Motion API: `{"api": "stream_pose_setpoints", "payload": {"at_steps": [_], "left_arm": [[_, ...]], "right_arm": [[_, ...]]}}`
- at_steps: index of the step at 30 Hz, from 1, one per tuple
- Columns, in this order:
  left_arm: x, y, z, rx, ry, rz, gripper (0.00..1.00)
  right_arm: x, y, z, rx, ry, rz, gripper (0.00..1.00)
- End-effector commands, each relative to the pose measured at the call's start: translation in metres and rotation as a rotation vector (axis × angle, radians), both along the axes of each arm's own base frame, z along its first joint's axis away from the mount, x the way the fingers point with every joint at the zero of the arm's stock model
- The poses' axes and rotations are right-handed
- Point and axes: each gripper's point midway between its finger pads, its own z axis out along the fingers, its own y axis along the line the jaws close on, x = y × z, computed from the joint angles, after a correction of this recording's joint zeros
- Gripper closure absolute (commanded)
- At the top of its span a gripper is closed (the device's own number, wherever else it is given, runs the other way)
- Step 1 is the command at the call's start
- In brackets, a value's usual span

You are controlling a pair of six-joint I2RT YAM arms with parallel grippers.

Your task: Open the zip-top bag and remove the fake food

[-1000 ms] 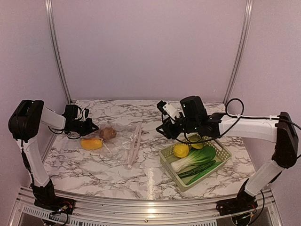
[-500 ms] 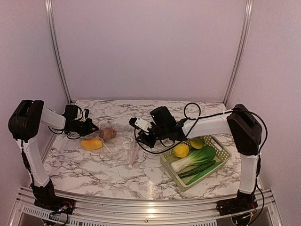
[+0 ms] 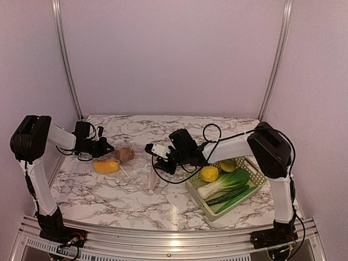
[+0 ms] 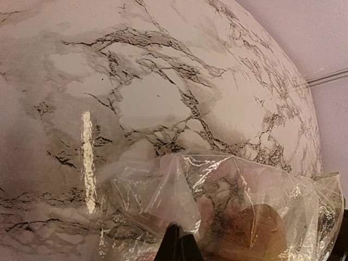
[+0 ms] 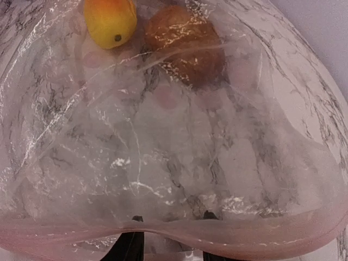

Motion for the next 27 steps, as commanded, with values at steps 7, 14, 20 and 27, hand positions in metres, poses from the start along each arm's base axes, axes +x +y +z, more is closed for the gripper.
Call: {"api": "stream_pose_setpoints", "payload": {"at_steps": [7,14,20,27], "left_arm": [[-0.010,-0.038,-0.004,-0.023,-0.008,-0.123,1.00],[-0.025,-0.068,-0.010,0.012,0.005,-0.242,1.00],[-0.029,-0.076,-0.005,0.000,-0.010,-0.287,1.00],[-0.036,-0.091,-0.003,0.002,-0.016,-0.369,1.00]], "right_arm": [[0.004,0.050,0.019,0.207,-0.071,0.111,0.54],[0.009,0.054,0.006,0.214,-0.058,0.080,0.53],[0.023,0.047,-0.020,0.110,-0.019,-0.018,0.66],[0.017,0.052,-0.026,0.178,0.070,-0.031,0.63]]}}
